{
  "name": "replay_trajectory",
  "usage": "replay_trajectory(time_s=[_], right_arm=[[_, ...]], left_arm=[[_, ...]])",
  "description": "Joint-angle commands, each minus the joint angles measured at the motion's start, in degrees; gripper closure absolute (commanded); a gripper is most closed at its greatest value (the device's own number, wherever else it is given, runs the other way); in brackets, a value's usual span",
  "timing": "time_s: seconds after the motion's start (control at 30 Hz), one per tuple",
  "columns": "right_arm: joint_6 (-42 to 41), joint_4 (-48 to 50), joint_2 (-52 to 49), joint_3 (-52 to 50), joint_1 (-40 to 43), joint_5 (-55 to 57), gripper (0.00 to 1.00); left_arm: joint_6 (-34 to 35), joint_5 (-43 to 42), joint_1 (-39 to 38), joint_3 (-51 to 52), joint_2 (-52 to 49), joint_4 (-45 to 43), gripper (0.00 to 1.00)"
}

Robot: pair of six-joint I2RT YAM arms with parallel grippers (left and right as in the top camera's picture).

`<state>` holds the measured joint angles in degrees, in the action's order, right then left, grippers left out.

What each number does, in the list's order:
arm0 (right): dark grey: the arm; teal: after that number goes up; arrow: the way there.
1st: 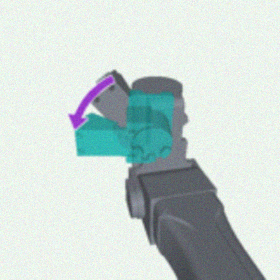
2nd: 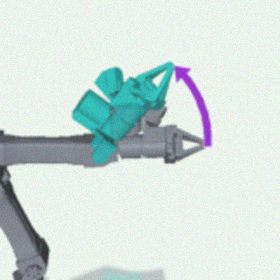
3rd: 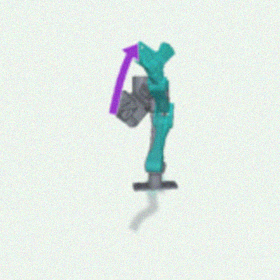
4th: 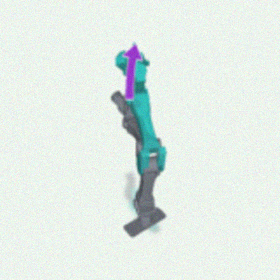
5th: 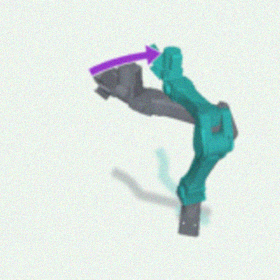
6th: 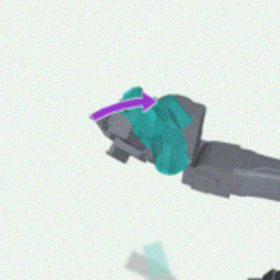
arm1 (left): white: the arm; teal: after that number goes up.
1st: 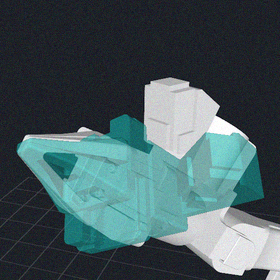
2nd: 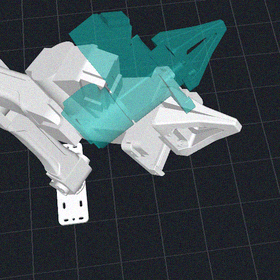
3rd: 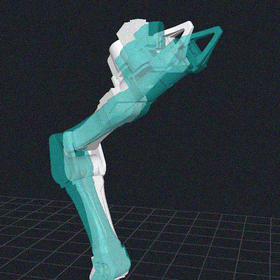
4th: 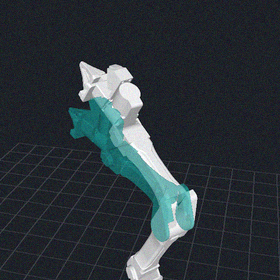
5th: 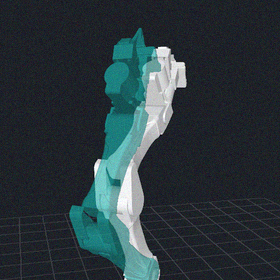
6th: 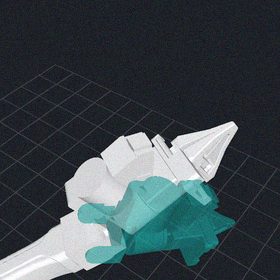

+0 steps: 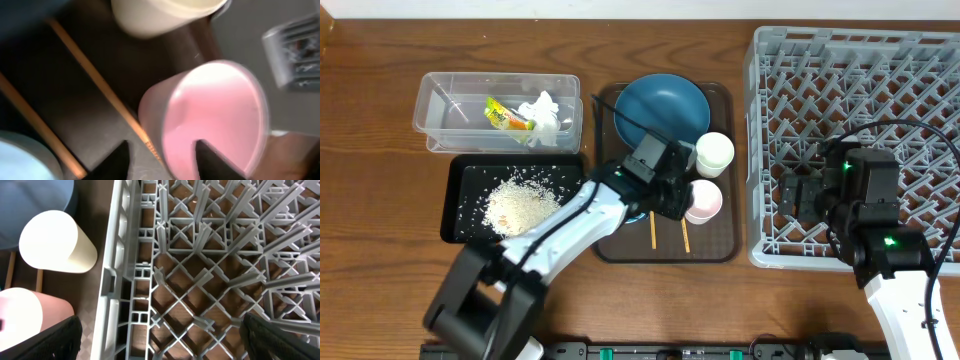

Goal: Sort waste into correct bins and load items into the dishwasher rack
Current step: 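Grasp the pink cup with the left gripper and lift it, then hand the pink cup from the left gripper to the right gripper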

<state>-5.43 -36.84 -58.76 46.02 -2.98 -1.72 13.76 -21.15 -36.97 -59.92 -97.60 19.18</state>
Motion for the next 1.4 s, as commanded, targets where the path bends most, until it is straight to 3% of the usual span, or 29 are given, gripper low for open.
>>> replay_trajectory(time_s=[0.0, 0.13, 0.27, 0.37, 0.53, 0.63, 0.8, 0.93, 1.37], right_arm=[[-0.3, -0.3, 0.1, 1.1, -0.4, -0.2, 0.01], [-0.3, -0.2, 0.1, 1.1, -0.4, -0.2, 0.01], [0.9, 0.1, 0.1, 1.1, -0.4, -0.1, 0.01], [1.2, 0.2, 0.1, 1.1, -0.2, 1.8, 0.01], [-2.1, 0.2, 0.0, 1.1, 2.8, 0.1, 0.01], [-0.9, 0.9, -0.4, 1.1, 4.5, -10.4, 0.01], [14.7, 2.8, -3.1, 1.1, 3.2, -42.3, 0.01], [20.4, 3.3, -6.3, 1.1, 0.1, -52.0, 0.01], [20.9, 21.3, -12.5, 1.1, -9.3, -57.2, 0.01]], left_arm=[[0.5, -0.3, 0.0, -0.3, -2.2, 0.4, 0.79], [0.5, -0.3, 0.3, -0.3, -1.3, 0.2, 0.94], [0.6, -1.2, 2.7, -0.3, 2.5, 1.9, 0.94], [0.6, -6.9, 6.6, -0.3, 7.2, 3.0, 0.94], [7.9, -13.1, 16.1, -0.3, 12.4, 2.5, 0.94], [12.8, -19.4, 22.5, -0.3, 12.4, 0.2, 0.94], [18.3, -46.2, 29.7, -0.3, 9.4, -14.5, 0.94], [23.5, -57.0, 29.6, -0.3, 6.9, -23.7, 0.94], [23.4, -58.4, 21.7, -0.3, 6.2, -23.6, 0.94]])
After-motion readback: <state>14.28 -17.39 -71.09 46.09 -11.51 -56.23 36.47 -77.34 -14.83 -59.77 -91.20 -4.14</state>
